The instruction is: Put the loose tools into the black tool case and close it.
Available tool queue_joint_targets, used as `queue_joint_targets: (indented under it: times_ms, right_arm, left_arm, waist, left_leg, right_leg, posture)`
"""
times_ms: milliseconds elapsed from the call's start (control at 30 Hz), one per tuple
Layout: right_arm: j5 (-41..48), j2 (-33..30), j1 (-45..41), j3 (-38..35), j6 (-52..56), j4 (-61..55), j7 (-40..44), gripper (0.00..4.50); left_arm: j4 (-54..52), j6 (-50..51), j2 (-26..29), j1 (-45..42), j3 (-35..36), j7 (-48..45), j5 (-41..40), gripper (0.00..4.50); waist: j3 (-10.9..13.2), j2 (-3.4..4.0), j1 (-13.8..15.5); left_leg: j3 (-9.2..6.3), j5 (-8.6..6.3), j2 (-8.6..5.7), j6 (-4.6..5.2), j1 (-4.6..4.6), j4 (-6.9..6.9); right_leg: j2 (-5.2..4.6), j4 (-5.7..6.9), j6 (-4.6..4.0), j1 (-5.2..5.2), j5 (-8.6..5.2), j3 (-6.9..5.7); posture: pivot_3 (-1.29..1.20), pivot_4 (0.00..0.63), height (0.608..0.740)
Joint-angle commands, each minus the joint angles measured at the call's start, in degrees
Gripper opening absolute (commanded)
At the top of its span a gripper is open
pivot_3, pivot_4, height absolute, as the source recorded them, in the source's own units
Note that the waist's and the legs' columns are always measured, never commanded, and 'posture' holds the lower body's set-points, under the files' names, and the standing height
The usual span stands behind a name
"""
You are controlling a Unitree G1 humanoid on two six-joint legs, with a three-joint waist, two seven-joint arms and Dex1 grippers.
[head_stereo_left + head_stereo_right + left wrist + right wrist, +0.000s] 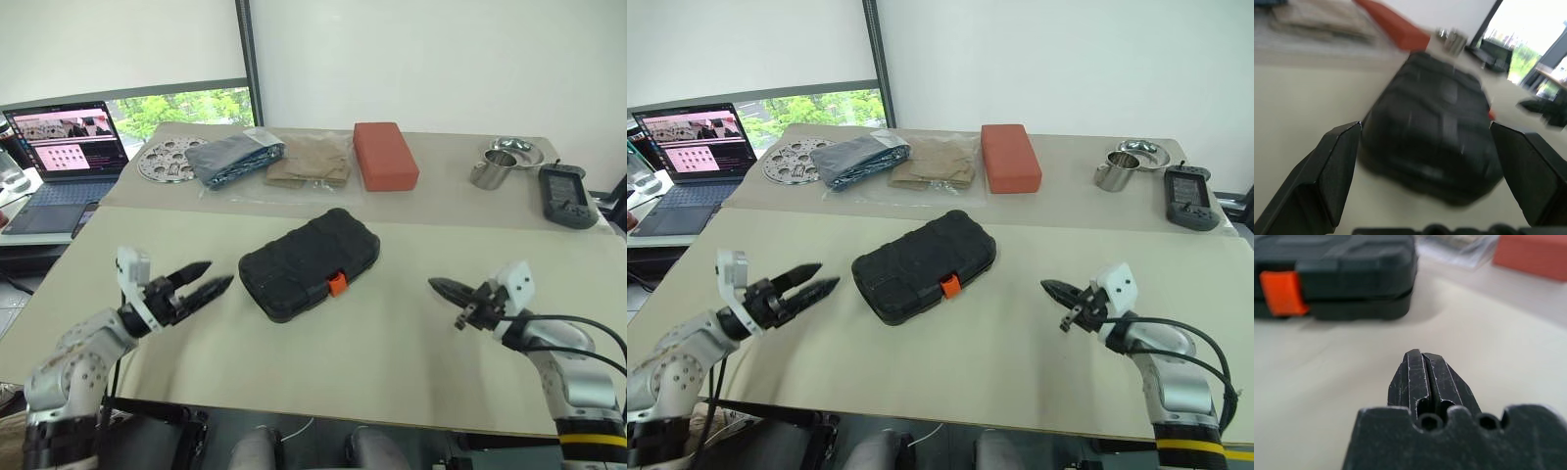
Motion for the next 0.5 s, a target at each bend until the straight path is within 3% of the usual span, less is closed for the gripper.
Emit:
queue_joint_targets:
  times_ms: [33,133,167,400,500]
  right_arm:
    - [0.3,-2.0,0.4,-1.8,-3.3,0.9,3.2,0.79]
    - [-0.1,-2.5,0.8,-2.0,-5.7,2.5,4.6,1.63]
    - [-0.2,-2.6,0.8,-2.1,-6.4,3.1,5.0,2.14]
    - [-0.7,-2.8,0.6,-1.8,-8.9,5.7,6.0,4.46]
    - [-0.7,-2.8,0.5,-1.6,-8.8,6.0,6.0,4.46]
  left_arm:
    - [1.3,-8.5,1.1,2.4,-2.0,-1.6,7.2,4.50]
    - [2.8,-10.4,0.8,4.5,-1.6,-1.9,8.5,4.50]
    - [3.0,-11.2,0.8,5.4,-1.3,-2.2,8.8,4.50]
    - [4.2,-15.5,0.4,6.2,-1.1,-1.3,11.0,4.50]
    - [4.3,-17.1,0.1,6.1,-1.5,-0.8,12.0,4.50]
  waist:
    - [0.0,0.00,0.0]
    - [0.0,-0.02,0.0]
    - [0.0,-0.02,0.0]
    - [0.0,-0.02,0.1]
    - [0.0,-0.01,0.1]
  left_leg:
    - [0.00,0.00,0.00,0.01,0.01,0.00]
    - [-0.01,-0.01,0.02,0.01,0.00,0.00]
    - [-0.01,-0.01,0.04,0.02,0.00,0.00]
    - [0.00,-0.06,0.03,0.09,-0.07,-0.03]
    - [0.01,-0.06,0.03,0.10,-0.08,-0.03]
  right_leg:
    - [-0.02,0.00,-0.02,0.00,0.01,0.02]
    - [-0.06,-0.02,-0.05,-0.02,0.01,0.06]
    - [-0.06,-0.03,-0.06,-0.03,0.01,0.10]
    - [-0.12,-0.08,-0.06,-0.06,0.01,0.16]
    - [-0.13,-0.10,-0.06,-0.07,0.01,0.17]
  posture:
    - [0.00,0.150,0.740]
    - [0.00,0.150,0.740]
    - [0.00,0.150,0.740]
    - [0.00,0.150,0.740]
    - [0.00,0.150,0.740]
